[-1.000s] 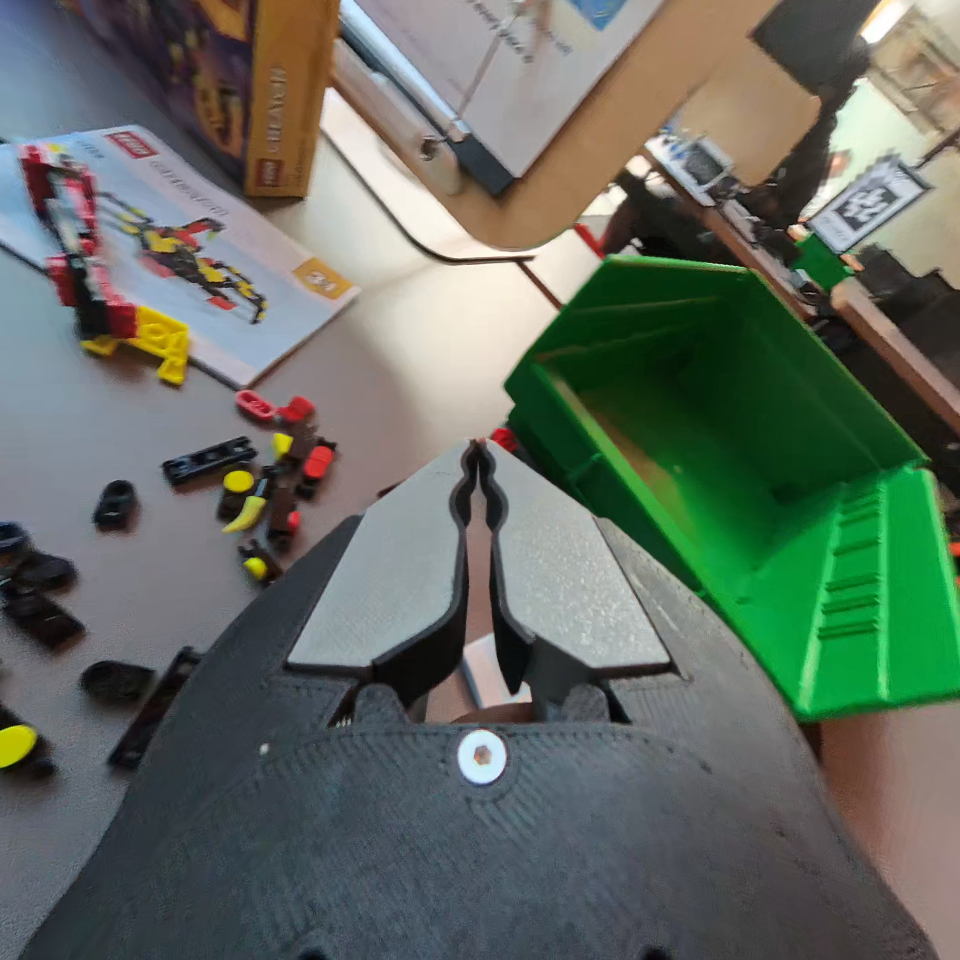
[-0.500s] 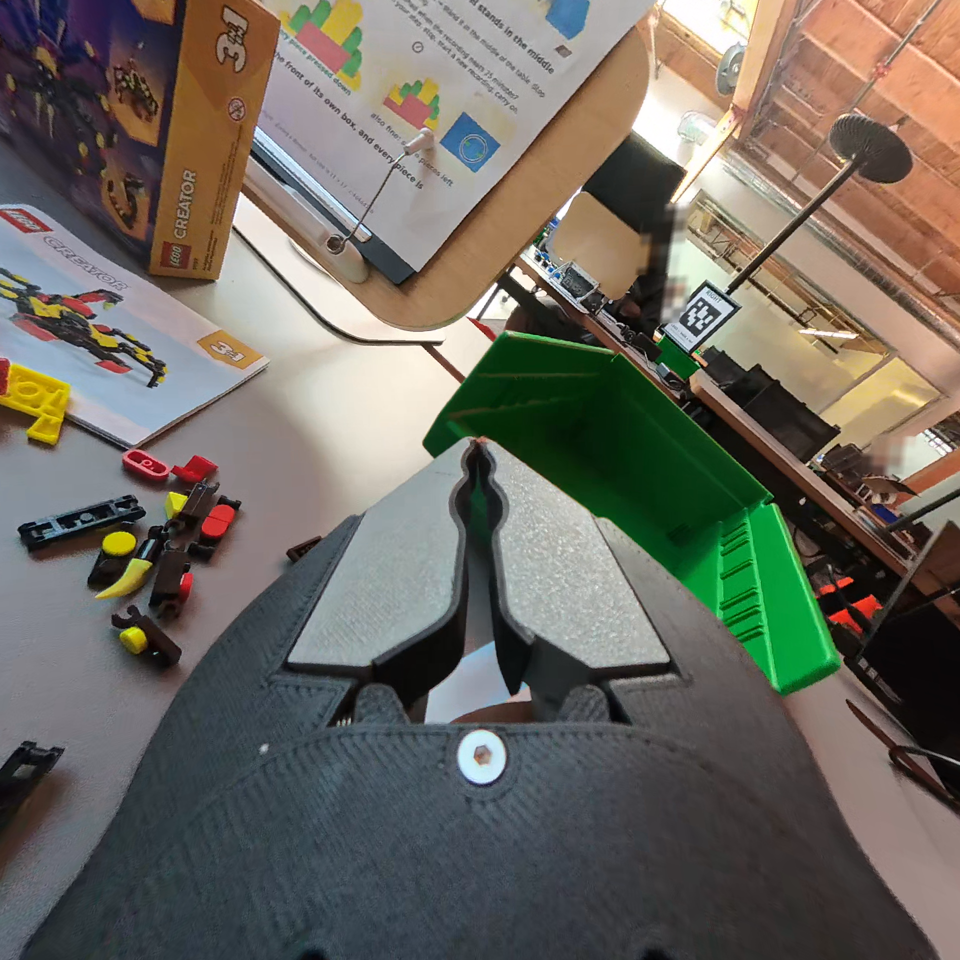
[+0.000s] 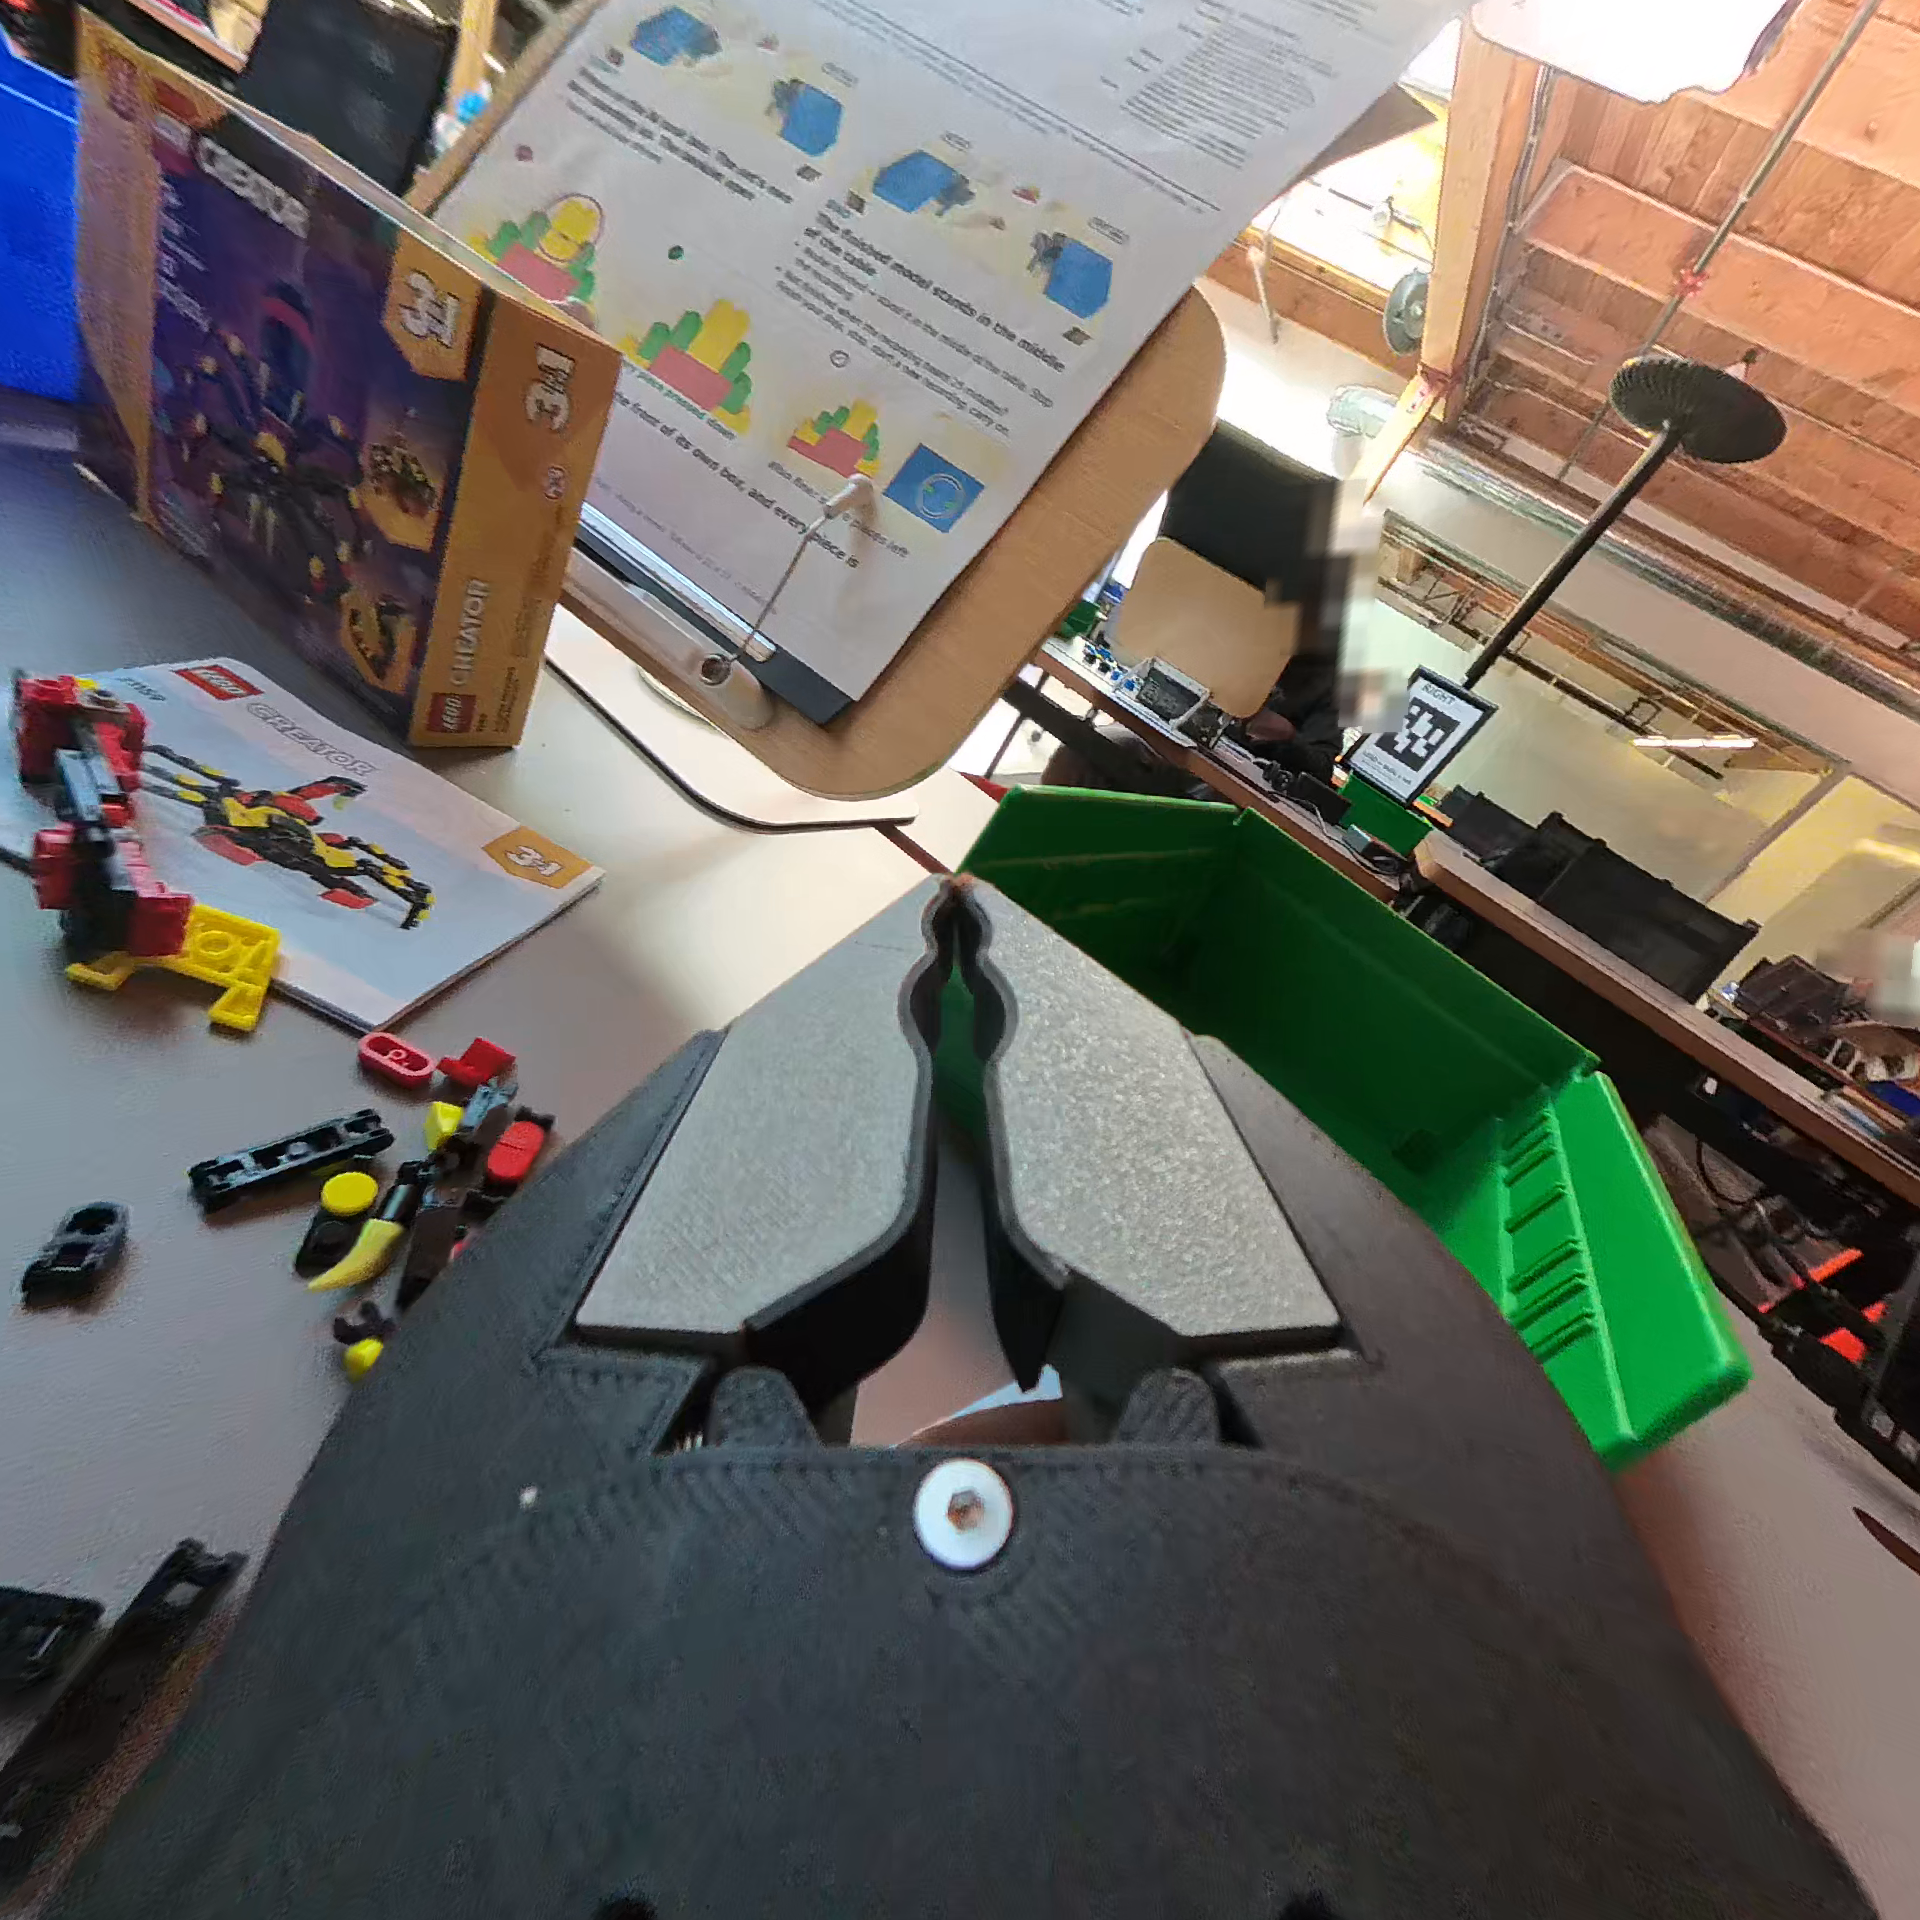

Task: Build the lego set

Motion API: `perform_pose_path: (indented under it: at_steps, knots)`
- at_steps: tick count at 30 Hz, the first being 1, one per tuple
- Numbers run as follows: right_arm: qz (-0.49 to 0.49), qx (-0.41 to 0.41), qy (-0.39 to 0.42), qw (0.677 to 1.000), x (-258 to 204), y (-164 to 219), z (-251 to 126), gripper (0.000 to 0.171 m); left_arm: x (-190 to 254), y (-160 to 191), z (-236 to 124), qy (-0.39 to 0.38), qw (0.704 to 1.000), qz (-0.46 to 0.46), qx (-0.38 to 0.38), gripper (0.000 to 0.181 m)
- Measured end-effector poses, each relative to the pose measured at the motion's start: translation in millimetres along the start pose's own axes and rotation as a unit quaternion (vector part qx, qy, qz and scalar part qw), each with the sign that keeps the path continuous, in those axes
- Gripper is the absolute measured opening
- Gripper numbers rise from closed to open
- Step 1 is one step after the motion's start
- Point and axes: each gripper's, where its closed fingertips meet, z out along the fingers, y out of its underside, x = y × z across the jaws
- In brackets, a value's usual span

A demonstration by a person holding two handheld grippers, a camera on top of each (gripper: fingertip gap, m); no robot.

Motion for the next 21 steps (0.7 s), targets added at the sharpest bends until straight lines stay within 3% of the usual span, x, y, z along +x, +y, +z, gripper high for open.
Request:
perform_pose_path:
  at_steps: [14, 21]
  knots:
    - [0.079, 0.063, -0.067, 0.993, -33.0, -36.3, -16.2, 0.0, 8.6, -1.0, 1.1, -0.007, 0.999, 0.04, -0.005, 0.0]
    - [0.093, 0.078, -0.103, 0.987, -59.3, -49.9, -30.0, 0.0, 7.2, -2.1, -25.0, 0.018, 1.0, -0.001, 0.006, 0.0]
